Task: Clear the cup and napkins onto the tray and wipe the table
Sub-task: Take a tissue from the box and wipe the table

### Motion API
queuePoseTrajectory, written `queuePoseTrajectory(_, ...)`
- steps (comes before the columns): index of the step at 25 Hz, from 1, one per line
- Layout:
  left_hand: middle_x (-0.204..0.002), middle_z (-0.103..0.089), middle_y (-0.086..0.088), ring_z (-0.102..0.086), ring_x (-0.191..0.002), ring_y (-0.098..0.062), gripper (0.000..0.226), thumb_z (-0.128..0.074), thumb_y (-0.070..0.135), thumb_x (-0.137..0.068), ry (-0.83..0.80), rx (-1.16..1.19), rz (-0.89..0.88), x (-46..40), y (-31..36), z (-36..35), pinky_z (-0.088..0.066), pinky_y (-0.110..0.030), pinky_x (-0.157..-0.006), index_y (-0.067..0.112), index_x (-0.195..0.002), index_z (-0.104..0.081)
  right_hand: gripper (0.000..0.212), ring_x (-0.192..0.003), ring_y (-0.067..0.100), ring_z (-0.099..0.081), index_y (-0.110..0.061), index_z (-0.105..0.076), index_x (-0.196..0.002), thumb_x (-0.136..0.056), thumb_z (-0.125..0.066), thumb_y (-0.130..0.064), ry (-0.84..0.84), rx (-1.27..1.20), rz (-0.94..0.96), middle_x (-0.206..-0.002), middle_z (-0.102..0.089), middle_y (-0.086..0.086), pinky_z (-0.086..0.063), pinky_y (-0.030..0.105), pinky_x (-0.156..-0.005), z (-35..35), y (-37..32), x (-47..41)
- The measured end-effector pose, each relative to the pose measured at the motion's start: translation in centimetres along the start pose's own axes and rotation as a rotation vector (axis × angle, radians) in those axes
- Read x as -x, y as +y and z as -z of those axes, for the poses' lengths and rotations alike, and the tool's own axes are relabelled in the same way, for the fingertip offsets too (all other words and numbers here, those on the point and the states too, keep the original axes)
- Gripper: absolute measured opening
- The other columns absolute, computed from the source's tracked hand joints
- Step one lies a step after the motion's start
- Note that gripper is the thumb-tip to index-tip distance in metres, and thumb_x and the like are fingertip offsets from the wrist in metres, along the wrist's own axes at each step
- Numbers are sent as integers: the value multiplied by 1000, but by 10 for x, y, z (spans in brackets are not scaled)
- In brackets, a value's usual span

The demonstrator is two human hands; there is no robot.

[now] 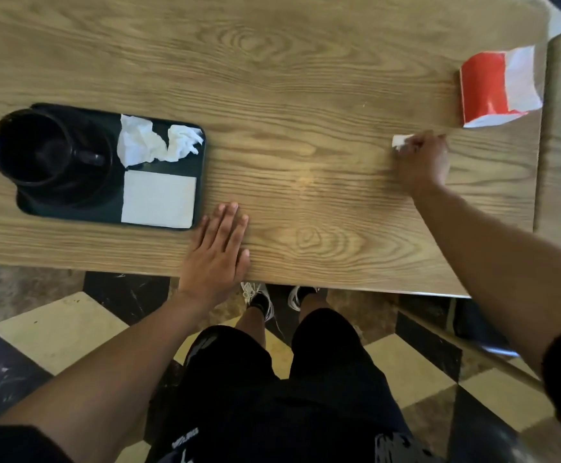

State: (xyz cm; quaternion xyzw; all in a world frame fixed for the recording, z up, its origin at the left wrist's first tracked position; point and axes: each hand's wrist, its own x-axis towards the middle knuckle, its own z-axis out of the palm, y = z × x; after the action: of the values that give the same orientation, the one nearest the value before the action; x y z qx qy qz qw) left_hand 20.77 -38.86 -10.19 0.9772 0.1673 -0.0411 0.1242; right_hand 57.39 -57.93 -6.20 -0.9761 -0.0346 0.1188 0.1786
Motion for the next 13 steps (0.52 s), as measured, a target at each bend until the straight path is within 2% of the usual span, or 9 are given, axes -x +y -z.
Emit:
queuePoseTrajectory(1,-169,-16,-14,-10,-158,-29,66,-34,38,-101,0,7,0,-1,0,1,-15,-53,-126,9,-160,-23,27,-106,33,-61,-14,-70,-104,-86,-51,-18,58,-32,-68,-120,-58,13,-46,33,-90,-9,-19,1)
queuePoseTrajectory(2,-170,-16,-14,-9,-158,-29,66,-35,37,-101,-2,10,5,-1,1,1,-15,-53,-126,9,-160,-23,26,-103,32,-61,-15,-70,-102,-85,-50,-16,76,-55,-5,-119,-57,11,-47,34,-88,-22,-34,14)
queuePoseTrajectory(3,-170,-15,-14,-8,-158,-29,67,-36,37,-101,-8,10,13,-1,2,2,-15,-53,-126,9,-160,-23,23,-96,28,-62,-17,-69,-98,-84,-51,-16,0,-61,152,-114,-58,8,-49,33,-81,-33,-45,45)
queuePoseTrajectory(6,-170,-14,-14,-6,-158,-28,66,-36,38,-102,-23,-10,19,-1,1,2,-14,-52,-126,8,-160,-23,10,-82,19,-60,-18,-68,-91,-88,-58,-17,-530,67,993,-102,-60,1,-54,33,-68,-49,-18,170)
queuePoseTrajectory(7,-170,-13,-14,-6,-158,-27,66,-36,38,-102,-35,-11,21,-1,1,3,-13,-51,-127,8,-160,-23,8,-81,19,-60,-18,-67,-91,-90,-59,-18,-630,134,1205,-101,-60,1,-54,33,-67,-42,-3,184)
queuePoseTrajectory(8,-170,-13,-13,-5,-158,-27,66,-36,39,-103,-39,-8,22,-1,1,3,-12,-50,-127,8,-160,-22,6,-80,18,-59,-19,-66,-90,-90,-60,-17,-686,129,1273,-100,-60,0,-55,35,-67,-34,3,174)
queuePoseTrajectory(9,-170,-13,-13,-5,-158,-27,66,-36,39,-103,-39,-5,24,-1,2,3,-11,-50,-127,9,-160,-22,6,-78,17,-58,-20,-66,-90,-88,-62,-16,-654,107,1177,-100,-59,-2,-55,36,-68,-31,2,149)
queuePoseTrajectory(11,-170,-12,-13,-4,-158,-27,67,-36,39,-103,-57,4,23,-1,2,3,-10,-49,-127,9,-161,-20,10,-81,17,-57,-19,-69,-89,-85,-61,-15,-382,21,664,-99,-57,-4,-50,30,-72,-25,-24,93)
queuePoseTrajectory(13,-171,-10,-12,-3,-158,-27,67,-37,38,-103,-72,13,40,-2,3,4,-9,-50,-127,9,-161,-18,16,-96,25,-60,-17,-68,-95,-87,-54,-20,-120,-69,173,-110,-58,2,-49,34,-79,-30,-53,57)
